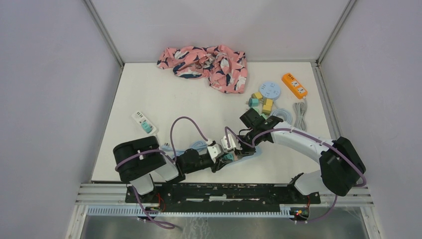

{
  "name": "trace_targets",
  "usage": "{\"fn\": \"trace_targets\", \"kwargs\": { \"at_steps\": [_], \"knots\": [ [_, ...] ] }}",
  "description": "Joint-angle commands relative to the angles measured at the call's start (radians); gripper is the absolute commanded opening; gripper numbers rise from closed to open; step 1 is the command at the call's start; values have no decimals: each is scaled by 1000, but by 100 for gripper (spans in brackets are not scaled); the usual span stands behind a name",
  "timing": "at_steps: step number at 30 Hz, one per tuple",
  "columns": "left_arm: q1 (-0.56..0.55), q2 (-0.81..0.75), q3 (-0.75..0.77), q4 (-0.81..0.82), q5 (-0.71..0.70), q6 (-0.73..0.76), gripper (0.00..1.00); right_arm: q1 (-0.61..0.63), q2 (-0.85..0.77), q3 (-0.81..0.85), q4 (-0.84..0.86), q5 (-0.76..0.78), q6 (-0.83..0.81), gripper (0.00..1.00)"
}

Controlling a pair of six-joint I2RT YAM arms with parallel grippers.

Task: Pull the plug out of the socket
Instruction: Remove the plug from the socket.

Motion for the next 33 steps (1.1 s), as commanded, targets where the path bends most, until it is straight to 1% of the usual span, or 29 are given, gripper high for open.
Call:
{"fn": "trace_targets", "kwargs": {
  "at_steps": [1, 4, 8, 10, 12, 14, 16, 19, 23, 26, 29, 33],
  "knots": [
    [-7, 52, 5, 35, 13, 27, 3, 8, -9, 7, 99, -65, 87, 0],
    [-7, 61, -3, 51, 11, 25, 3, -21, -1, 21, 107, -24, 112, 0],
    [-8, 66, -13, 56, 1, 25, 3, -88, -18, 14, 74, -26, 55, 0],
    [-7, 69, -18, 66, -3, 25, 3, -104, -29, 12, 25, -36, -11, 0],
    [-7, 71, -18, 71, -4, 24, 3, -106, -34, 6, -37, -69, -117, 0],
    [-8, 68, -14, 69, -2, 23, 3, -106, -33, -7, -98, -139, -232, 0],
    [-7, 60, -6, 53, 4, 24, 3, -104, -23, -10, -137, -210, -298, 0],
    [-7, 48, 10, 7, 5, 34, 3, -96, -18, -5, -115, -232, -272, 0],
    [-7, 54, 11, 10, 8, 29, 3, -96, -27, -4, 14, -191, -81, 0],
    [-7, 61, 8, 16, 8, 24, 3, -105, -27, 2, 58, -140, -27, 0],
    [-7, 58, 2, 20, 6, 24, 3, -137, -21, 13, 37, -99, -36, 0],
    [-7, 55, -3, 22, 2, 23, 3, -172, -14, 47, -99, -115, -156, 0]
  ]
}}
